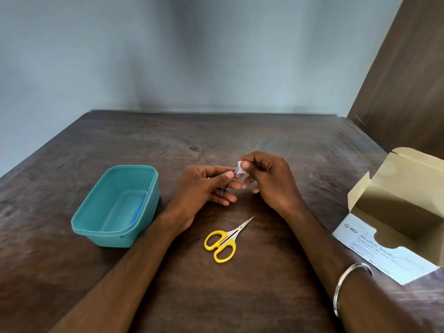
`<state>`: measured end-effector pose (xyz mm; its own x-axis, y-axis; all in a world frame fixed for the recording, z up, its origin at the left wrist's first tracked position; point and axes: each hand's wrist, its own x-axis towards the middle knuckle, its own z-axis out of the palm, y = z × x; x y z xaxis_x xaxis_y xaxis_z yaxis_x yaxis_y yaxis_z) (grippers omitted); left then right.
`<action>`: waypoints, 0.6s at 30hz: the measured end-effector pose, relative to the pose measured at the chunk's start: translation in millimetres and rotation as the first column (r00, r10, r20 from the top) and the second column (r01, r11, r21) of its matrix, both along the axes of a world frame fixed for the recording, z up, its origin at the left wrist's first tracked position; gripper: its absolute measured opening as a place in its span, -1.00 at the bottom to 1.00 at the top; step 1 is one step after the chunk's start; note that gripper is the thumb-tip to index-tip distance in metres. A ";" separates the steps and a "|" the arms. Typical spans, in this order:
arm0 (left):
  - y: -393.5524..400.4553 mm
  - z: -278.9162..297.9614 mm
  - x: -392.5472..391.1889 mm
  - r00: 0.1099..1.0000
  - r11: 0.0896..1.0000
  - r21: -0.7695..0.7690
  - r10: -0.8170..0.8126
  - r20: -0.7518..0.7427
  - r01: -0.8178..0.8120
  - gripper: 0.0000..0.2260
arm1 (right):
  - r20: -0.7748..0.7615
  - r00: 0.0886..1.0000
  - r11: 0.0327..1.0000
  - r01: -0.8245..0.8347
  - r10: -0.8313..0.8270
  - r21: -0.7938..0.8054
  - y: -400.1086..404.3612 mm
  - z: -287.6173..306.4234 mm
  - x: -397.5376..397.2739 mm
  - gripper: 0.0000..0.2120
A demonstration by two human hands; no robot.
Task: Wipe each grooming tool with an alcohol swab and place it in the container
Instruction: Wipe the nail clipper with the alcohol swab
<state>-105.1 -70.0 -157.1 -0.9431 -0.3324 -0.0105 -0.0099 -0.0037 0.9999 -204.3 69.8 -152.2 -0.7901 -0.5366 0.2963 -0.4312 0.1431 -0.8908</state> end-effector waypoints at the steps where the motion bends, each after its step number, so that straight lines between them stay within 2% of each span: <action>1: -0.4 -0.5 -0.2 1.000 1.000 -0.003 0.000 0.002 0.000 -0.85 | 0.005 1.000 1.000 0.002 -0.002 0.001 0.1 0.3 -0.1 -0.89; 4: -1.6 -1.7 -1.2 1.000 1.000 -0.021 -0.002 0.002 0.002 -0.83 | 0.054 0.998 1.000 0.025 -0.024 -0.016 -0.9 -0.7 -0.4 -0.95; 7: -2.2 -3.5 -1.5 1.000 0.999 -0.044 -0.003 -0.010 0.003 -0.83 | 0.028 0.998 0.998 0.059 -0.059 0.001 -3.0 -3.6 -0.5 -0.87; 13: -4.0 -5.6 -3.1 1.000 0.999 -0.034 -0.002 -0.020 0.002 -0.79 | 0.061 0.998 0.997 0.014 -0.009 -0.073 -3.2 -0.8 3.9 -0.93; 18: -4.4 -4.5 -2.1 1.000 1.000 -0.021 -0.002 -0.016 0.001 -0.81 | 0.005 1.000 0.999 -0.001 0.002 -0.052 -2.9 -3.3 0.7 -0.86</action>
<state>-107.2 -74.4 -161.6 -0.9435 -0.3311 0.0115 0.0062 0.0172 0.9998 -203.6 66.9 -155.5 -0.7910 -0.5218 0.3193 -0.4265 0.0963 -0.8993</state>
